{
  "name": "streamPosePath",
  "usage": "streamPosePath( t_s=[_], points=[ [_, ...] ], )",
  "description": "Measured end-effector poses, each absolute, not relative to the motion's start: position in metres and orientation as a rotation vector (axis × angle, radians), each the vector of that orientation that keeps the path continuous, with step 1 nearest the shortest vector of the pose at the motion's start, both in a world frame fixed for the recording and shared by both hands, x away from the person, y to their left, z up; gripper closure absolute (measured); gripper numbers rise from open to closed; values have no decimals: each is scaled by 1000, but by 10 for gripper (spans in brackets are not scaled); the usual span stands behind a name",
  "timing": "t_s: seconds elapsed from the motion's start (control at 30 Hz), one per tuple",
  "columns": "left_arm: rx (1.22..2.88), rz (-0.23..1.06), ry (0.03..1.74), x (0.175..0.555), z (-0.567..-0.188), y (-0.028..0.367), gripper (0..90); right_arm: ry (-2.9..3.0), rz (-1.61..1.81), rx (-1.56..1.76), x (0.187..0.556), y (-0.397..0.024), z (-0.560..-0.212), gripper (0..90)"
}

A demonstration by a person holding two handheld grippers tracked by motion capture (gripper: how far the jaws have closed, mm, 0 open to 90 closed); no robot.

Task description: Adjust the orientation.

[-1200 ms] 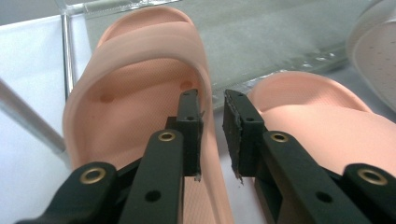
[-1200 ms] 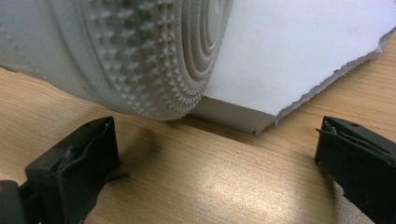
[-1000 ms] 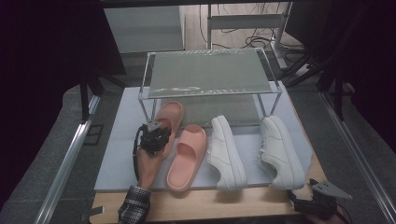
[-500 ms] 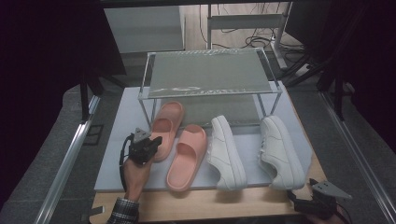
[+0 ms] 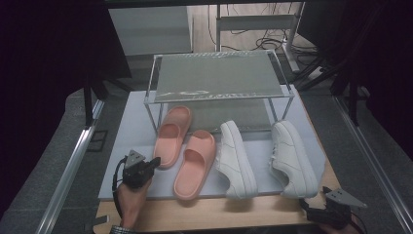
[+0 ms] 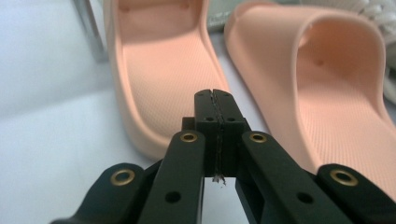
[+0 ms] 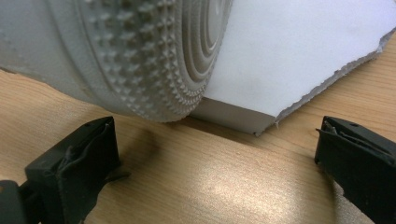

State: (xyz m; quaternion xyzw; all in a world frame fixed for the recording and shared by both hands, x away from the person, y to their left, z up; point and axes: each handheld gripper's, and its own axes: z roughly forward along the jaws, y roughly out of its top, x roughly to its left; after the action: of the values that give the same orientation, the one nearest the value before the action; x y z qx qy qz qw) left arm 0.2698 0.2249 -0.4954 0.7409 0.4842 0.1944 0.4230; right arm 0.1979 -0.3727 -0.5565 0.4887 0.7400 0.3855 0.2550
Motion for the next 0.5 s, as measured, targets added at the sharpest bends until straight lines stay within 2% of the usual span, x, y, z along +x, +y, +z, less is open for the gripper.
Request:
streamPosePath(
  t_s=[0.23,0.5],
  points=[
    [1882,480,1234,258,-508,230,897,2009,1047,1329,198,-373,-556,0],
    [1922,489,1242,261,-516,226,897,2008,1047,1331,198,-372,-556,0]
  ],
)
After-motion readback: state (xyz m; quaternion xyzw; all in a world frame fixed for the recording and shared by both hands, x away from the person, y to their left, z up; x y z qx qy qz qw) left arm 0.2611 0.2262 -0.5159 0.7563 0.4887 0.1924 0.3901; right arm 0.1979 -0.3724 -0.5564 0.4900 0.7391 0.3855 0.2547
